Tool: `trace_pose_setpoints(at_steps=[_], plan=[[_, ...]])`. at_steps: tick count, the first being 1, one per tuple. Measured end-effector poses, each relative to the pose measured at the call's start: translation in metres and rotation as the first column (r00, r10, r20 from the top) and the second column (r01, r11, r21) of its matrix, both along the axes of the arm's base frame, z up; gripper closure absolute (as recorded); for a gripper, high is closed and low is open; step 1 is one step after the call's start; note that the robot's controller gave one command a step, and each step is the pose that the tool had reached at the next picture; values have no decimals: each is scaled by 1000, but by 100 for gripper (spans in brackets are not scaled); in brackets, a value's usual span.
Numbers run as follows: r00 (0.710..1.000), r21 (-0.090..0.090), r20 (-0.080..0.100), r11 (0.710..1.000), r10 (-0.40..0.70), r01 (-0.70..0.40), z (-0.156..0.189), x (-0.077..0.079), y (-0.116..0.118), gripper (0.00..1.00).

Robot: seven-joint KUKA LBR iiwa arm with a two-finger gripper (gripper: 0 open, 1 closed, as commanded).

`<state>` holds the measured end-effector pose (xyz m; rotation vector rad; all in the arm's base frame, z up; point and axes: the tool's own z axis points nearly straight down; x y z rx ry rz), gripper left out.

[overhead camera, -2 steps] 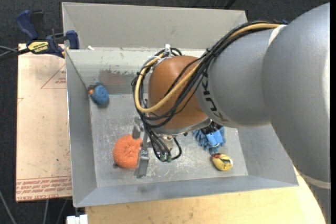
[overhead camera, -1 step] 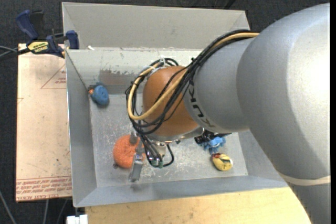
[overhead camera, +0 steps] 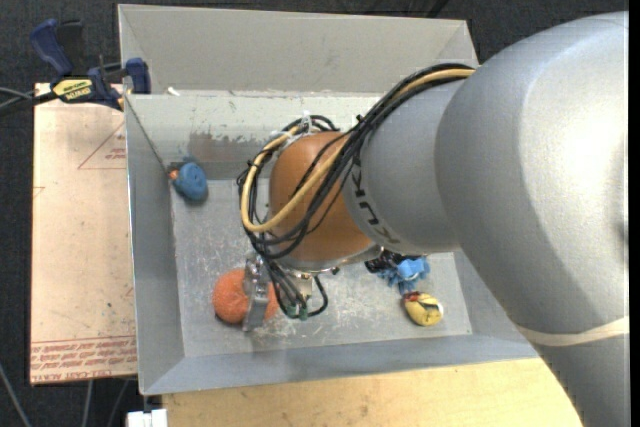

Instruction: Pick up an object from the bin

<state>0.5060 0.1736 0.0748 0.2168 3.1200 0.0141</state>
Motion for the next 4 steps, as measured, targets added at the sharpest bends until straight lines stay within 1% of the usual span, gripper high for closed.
trace_pose_setpoints(at_steps=[2,3,4], plan=[[1000,-1,-2,1000,0,0,3,-1,0,100],[1000,-4,-11,1000,0,-1,21,-4,-1,100],[1000,-4,-10,1000,0,0,44,-3,-1,100]])
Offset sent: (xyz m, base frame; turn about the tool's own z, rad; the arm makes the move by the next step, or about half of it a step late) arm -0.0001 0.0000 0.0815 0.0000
